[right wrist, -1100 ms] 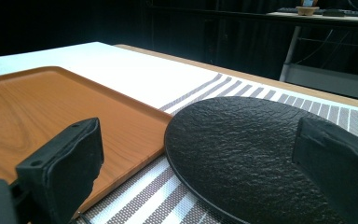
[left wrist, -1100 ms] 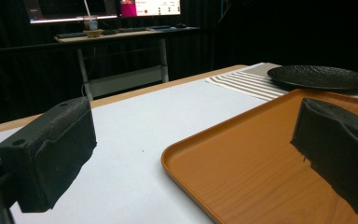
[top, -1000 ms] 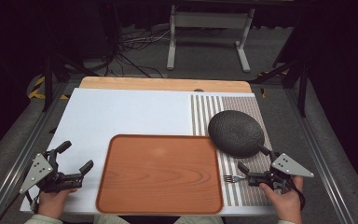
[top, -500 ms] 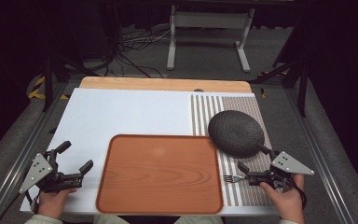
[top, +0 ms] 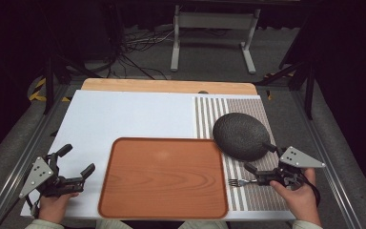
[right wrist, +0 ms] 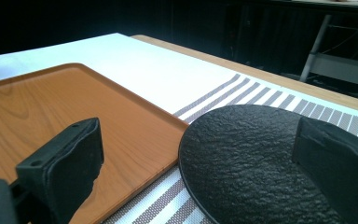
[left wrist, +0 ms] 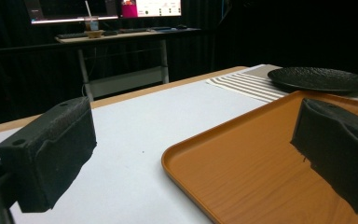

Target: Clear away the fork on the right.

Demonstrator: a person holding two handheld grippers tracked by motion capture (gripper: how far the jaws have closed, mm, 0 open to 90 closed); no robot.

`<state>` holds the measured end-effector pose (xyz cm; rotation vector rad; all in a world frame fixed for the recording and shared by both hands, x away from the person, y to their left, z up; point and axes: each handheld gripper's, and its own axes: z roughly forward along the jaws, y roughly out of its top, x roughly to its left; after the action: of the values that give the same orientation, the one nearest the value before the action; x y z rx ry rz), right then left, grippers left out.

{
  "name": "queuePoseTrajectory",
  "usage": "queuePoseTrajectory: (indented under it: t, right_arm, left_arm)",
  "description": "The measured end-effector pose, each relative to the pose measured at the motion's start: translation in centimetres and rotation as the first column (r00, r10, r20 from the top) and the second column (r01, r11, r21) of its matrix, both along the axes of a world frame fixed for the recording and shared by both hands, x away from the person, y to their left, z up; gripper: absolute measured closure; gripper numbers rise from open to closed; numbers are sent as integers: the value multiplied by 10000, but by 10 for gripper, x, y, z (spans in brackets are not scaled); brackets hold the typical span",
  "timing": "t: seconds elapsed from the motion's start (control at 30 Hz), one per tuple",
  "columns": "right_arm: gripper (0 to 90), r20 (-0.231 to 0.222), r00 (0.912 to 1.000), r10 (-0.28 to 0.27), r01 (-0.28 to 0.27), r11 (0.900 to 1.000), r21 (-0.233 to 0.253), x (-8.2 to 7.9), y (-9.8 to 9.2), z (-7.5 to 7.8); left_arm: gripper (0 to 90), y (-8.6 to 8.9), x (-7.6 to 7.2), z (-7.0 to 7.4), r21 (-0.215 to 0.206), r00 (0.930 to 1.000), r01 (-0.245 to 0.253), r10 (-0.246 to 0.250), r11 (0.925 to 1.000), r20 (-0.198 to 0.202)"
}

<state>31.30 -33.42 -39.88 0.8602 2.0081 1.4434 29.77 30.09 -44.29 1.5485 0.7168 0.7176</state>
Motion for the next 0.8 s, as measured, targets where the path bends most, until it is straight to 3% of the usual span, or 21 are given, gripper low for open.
queuePoseTrajectory:
  t: [0.17,0.33,0.43,0.6,0.63,0.7,0.8]
  right_arm:
    - [19,-316,9993,175,-182,9996,-225,5,0,7]
    - [28,-831,9961,294,-388,9927,-1141,9,1,14]
    - [39,-1372,9902,251,-517,9797,-1939,13,2,18]
    - [47,-1849,9823,304,-789,9623,-2604,16,5,23]
    - [48,-2053,9782,326,-940,9503,-2967,18,6,25]
    - [48,-2135,9763,345,-1004,9467,-3060,19,7,26]
    - [48,-2547,9660,439,-1348,9264,-3516,21,9,28]
  left_arm:
    - [5,0,0,0,3,10000,1,-1,10000,1]
    - [5,0,0,0,0,10000,1,-1,10000,-16]
    - [5,0,0,0,3,10000,-7,7,10000,-1]
    - [5,0,0,0,-9,10000,-21,22,10000,32]
    - [5,0,0,0,-1,10000,-15,15,10000,32]
    - [5,0,0,0,-3,10000,-15,15,10000,25]
    - [5,0,0,0,-2,10000,-3,3,10000,19]
